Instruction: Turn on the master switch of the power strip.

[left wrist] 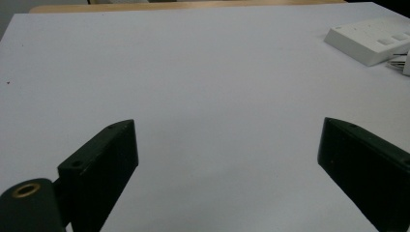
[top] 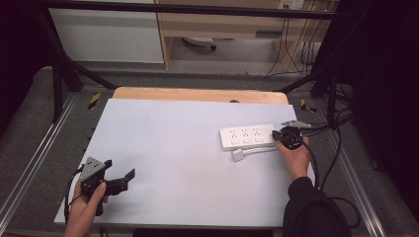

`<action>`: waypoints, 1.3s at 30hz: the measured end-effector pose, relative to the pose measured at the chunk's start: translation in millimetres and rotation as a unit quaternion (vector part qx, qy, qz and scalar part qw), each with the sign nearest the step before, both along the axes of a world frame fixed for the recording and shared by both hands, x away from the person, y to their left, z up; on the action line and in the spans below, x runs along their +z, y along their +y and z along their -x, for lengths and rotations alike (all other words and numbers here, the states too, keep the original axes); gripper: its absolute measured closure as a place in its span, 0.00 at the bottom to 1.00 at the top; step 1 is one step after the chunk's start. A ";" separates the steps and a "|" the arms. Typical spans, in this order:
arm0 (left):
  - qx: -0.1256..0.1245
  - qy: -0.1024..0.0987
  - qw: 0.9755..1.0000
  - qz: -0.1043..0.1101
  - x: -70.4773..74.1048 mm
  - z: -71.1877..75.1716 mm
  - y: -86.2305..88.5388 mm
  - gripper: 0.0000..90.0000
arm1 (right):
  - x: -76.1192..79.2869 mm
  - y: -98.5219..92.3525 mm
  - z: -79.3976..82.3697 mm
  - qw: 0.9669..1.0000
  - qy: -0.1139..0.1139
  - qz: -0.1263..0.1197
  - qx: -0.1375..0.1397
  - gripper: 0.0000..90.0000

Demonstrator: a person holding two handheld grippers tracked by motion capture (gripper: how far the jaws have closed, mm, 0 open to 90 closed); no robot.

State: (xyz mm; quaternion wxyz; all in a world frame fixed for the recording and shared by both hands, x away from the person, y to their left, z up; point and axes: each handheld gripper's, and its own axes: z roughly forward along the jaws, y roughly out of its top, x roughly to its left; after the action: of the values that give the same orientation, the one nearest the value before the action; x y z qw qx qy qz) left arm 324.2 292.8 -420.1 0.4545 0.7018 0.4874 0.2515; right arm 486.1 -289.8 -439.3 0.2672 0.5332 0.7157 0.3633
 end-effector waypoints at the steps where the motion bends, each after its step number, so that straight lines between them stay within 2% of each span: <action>1: 0.000 0.000 1.000 -0.001 0.0 0.0 0.0 0.08 | -0.4 -0.1 0.5 1.000 -0.001 -0.001 0.000 1.00; 18: -0.001 0.002 1.000 -0.005 -0.5 -0.3 -0.3 0.08 | -2.7 1.0 1.2 1.000 -0.007 -0.002 -0.007 1.00; 25: 0.000 0.003 1.000 -0.006 -0.6 -0.3 0.0 0.08 | -5.9 0.9 3.5 1.000 -0.018 -0.009 -0.011 1.00; 39: 0.000 0.004 1.000 -0.007 -0.9 -0.4 -0.3 0.08 | -5.8 0.9 3.6 1.000 -0.017 -0.011 -0.013 1.00</action>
State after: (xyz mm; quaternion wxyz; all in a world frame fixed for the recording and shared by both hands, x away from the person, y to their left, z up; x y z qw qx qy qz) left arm 324.6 292.5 -421.0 0.4479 0.7059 0.4875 0.2518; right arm 482.5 -288.9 -445.1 0.2779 0.5389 0.7001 0.3771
